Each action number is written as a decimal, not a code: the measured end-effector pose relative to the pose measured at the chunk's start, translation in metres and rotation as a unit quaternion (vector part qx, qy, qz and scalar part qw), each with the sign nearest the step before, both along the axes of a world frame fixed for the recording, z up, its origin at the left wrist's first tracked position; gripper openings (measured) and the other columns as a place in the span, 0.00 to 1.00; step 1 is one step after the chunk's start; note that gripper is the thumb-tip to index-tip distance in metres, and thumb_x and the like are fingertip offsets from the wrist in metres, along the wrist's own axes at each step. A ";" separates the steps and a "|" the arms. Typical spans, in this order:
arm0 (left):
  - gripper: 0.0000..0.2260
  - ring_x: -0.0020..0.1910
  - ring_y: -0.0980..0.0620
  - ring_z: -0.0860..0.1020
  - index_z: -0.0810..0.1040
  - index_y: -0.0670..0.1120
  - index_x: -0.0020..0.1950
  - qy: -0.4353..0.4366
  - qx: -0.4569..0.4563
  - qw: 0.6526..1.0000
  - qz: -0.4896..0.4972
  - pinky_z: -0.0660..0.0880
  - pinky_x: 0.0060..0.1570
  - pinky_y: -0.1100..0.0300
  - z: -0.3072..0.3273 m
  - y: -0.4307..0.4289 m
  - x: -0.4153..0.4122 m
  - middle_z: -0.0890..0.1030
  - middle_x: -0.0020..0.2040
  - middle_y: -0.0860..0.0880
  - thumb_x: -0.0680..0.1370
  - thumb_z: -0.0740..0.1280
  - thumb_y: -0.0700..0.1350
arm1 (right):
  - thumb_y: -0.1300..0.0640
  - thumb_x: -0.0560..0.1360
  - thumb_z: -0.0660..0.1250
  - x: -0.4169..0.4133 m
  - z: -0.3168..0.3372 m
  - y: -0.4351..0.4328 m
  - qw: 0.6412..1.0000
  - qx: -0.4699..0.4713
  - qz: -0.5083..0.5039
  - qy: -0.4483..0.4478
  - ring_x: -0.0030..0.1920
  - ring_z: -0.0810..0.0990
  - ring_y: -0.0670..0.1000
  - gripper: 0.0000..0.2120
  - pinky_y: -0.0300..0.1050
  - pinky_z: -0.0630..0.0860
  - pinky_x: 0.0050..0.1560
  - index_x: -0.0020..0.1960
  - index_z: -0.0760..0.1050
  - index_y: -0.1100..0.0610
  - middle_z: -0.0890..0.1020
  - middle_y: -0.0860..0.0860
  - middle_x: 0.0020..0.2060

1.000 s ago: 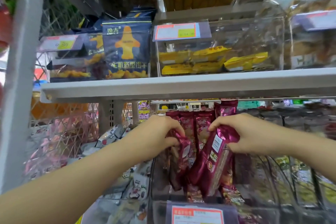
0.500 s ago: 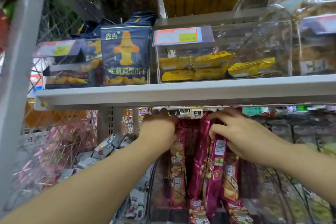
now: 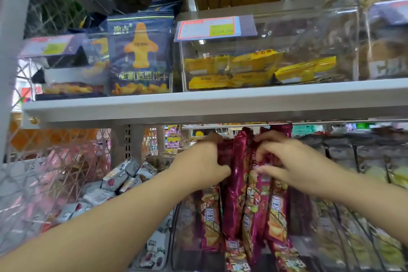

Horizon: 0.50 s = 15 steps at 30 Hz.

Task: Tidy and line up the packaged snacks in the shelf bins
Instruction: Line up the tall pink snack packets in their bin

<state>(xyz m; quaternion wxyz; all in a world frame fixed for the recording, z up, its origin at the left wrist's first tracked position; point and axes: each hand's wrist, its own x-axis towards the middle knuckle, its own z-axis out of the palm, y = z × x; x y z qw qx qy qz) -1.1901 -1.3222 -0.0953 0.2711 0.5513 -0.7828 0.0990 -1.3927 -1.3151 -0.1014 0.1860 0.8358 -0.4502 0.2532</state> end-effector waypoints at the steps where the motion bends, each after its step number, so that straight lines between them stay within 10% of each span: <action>1: 0.18 0.41 0.50 0.76 0.64 0.50 0.56 0.025 0.018 0.999 -0.022 0.72 0.38 0.57 0.000 0.000 -0.004 0.75 0.40 0.52 0.74 0.66 0.56 | 0.44 0.74 0.66 0.001 0.000 -0.001 1.000 0.002 0.001 -0.010 0.41 0.72 0.36 0.07 0.40 0.70 0.50 0.44 0.67 0.39 0.66 0.38 0.61; 5: 0.24 0.45 0.47 0.78 0.68 0.49 0.59 -0.003 -0.031 0.999 -0.031 0.76 0.44 0.53 0.002 -0.002 -0.018 0.78 0.45 0.49 0.72 0.66 0.63 | 0.51 0.74 0.69 0.006 -0.001 -0.003 0.999 0.000 0.031 -0.043 0.41 0.71 0.35 0.12 0.29 0.65 0.42 0.39 0.67 0.38 0.68 0.39 0.54; 9: 0.30 0.52 0.46 0.77 0.59 0.48 0.72 0.016 -0.037 0.997 -0.068 0.74 0.45 0.58 0.005 -0.008 -0.020 0.78 0.56 0.46 0.75 0.69 0.52 | 0.57 0.73 0.67 0.011 0.003 -0.003 0.998 0.011 0.032 -0.056 0.47 0.78 0.44 0.12 0.39 0.72 0.51 0.43 0.70 0.40 0.71 0.42 0.53; 12: 0.29 0.41 0.47 0.78 0.57 0.49 0.74 0.018 -0.023 0.997 -0.071 0.73 0.35 0.58 0.005 -0.017 -0.017 0.77 0.47 0.45 0.76 0.66 0.40 | 0.58 0.75 0.66 0.010 0.003 -0.005 0.999 0.002 0.004 -0.034 0.44 0.74 0.38 0.10 0.38 0.70 0.48 0.52 0.73 0.45 0.72 0.42 0.52; 15: 0.34 0.42 0.44 0.79 0.53 0.53 0.75 0.018 -0.041 0.998 -0.037 0.78 0.41 0.51 0.003 -0.023 -0.011 0.72 0.58 0.43 0.74 0.66 0.37 | 0.56 0.75 0.66 0.011 0.000 -0.004 0.997 -0.035 -0.057 0.027 0.66 0.66 0.48 0.14 0.44 0.68 0.63 0.59 0.75 0.46 0.68 0.45 0.64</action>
